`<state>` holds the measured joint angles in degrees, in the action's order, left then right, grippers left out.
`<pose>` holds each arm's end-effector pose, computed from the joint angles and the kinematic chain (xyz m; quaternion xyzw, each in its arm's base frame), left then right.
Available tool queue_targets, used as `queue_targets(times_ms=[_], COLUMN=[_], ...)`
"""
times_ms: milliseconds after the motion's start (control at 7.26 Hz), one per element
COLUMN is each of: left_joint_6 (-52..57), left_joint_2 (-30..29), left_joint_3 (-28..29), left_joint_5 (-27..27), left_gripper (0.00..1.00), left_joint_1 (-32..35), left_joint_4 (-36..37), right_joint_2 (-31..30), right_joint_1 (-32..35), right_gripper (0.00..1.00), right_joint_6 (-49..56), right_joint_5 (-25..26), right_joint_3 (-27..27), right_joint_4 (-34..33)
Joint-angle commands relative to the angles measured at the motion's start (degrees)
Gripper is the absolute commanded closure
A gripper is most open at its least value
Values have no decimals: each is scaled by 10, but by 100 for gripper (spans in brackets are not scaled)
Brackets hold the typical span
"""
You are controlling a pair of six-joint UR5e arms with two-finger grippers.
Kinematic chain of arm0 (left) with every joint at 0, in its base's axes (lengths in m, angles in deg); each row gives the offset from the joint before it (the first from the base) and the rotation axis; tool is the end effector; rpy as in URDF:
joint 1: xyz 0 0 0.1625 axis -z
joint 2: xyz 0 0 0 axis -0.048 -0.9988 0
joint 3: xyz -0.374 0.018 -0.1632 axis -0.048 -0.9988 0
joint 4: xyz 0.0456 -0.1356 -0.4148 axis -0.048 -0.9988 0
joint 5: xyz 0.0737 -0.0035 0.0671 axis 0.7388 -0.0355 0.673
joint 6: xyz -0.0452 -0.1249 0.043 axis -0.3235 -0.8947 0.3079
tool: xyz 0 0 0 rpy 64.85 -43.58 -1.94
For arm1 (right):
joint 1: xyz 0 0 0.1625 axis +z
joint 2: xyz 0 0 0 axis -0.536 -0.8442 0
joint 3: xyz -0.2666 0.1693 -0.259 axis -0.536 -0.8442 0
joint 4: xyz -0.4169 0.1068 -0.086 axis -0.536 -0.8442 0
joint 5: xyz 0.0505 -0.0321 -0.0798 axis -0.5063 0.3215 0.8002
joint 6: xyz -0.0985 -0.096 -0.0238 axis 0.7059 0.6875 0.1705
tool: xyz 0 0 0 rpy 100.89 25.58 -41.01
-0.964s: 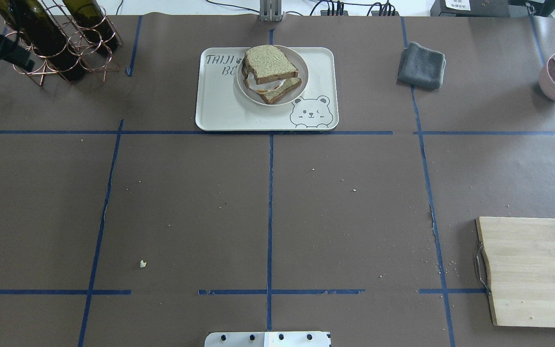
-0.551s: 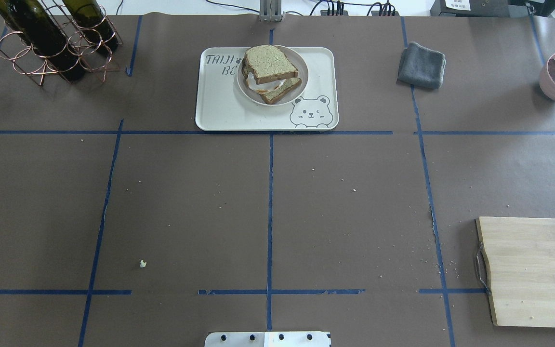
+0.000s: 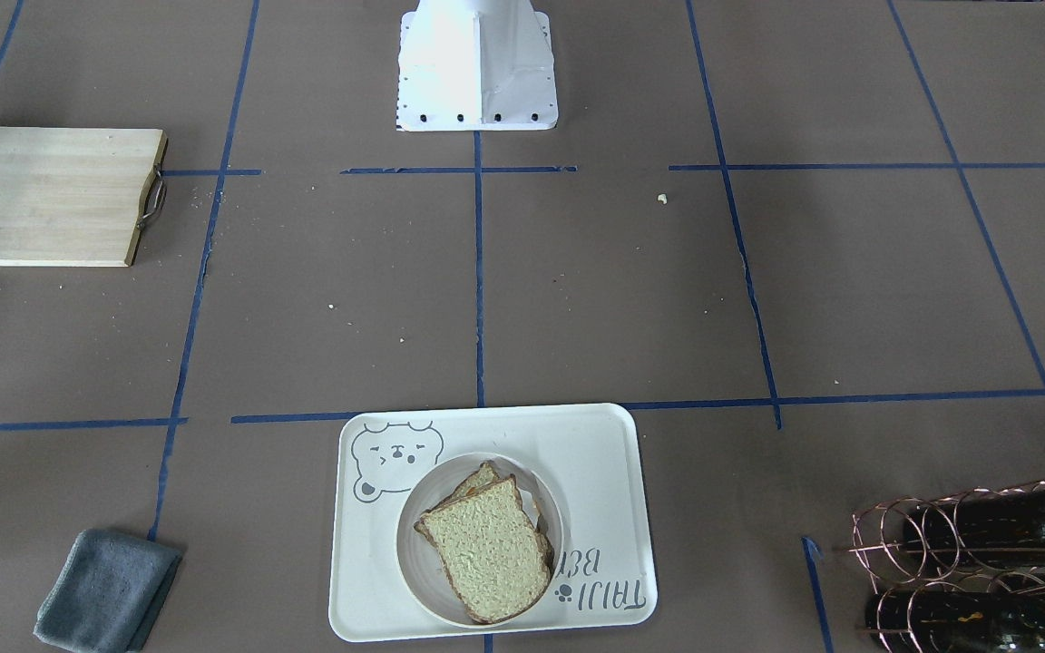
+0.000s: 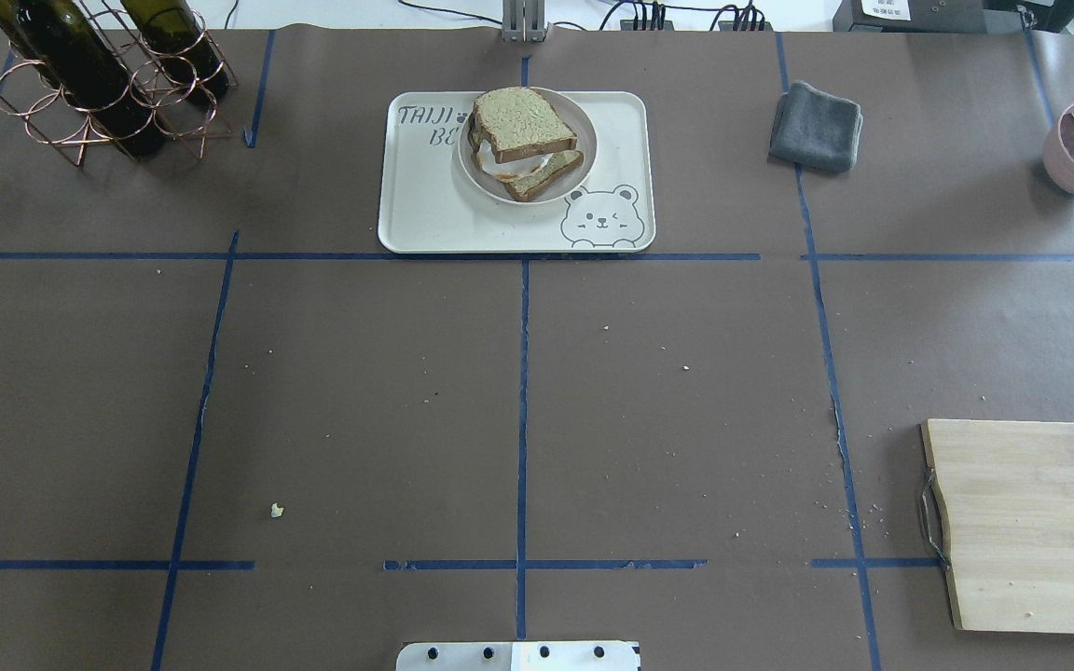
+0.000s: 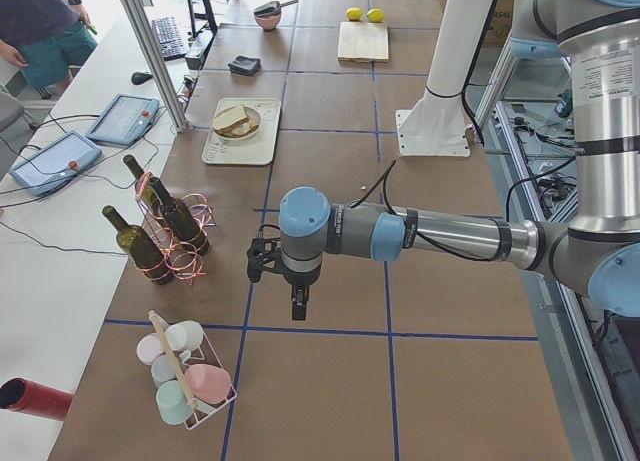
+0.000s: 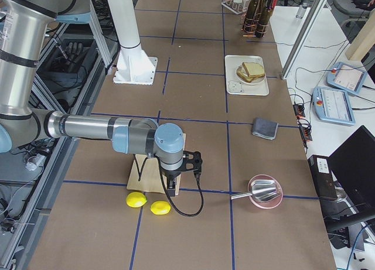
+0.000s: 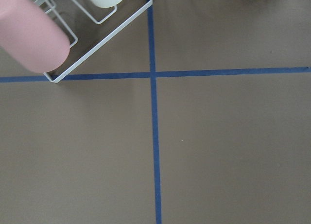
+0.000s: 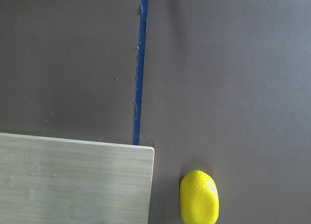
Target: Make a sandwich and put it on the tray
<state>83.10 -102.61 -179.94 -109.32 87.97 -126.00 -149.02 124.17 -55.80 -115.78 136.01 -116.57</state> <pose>-0.0420 -0.4483 0.6133 0.0350 0.3752 -0.0298 0.9258 0.0509 -0.3740 0.6633 0.0019 -0.3614 -0.0250 0.9321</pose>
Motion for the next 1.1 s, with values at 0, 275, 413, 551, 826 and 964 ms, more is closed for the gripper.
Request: queue_targets(times_ms=[0,275,413,551,826,964], left_joint_6=[54,65,65,66,66,68], left_joint_2=[28,22,23,25,22,22], left_joint_3=[-1,-1,-4,-5,-8,-11], left_joint_5=[0,7,7,2,8,7], left_gripper=[0,0,0,0,0,0], left_joint_1=[11,11,11,11,11,11], left_joint_4=[-2,2,2,0,-2,-3], right_joint_2=[0,0,0,-1,-4,-4], right_joint_1=[3,5,5,5,5,5], right_gripper=[0,0,0,0,0,0], right_joint_6=[2,0,-1,-2,-1,-1], right_joint_5=[-1,-2,-2,-2,-2,-2], right_joint_3=[4,6,5,5,4,2], right_joint_4=[1,0,0,0,0,0])
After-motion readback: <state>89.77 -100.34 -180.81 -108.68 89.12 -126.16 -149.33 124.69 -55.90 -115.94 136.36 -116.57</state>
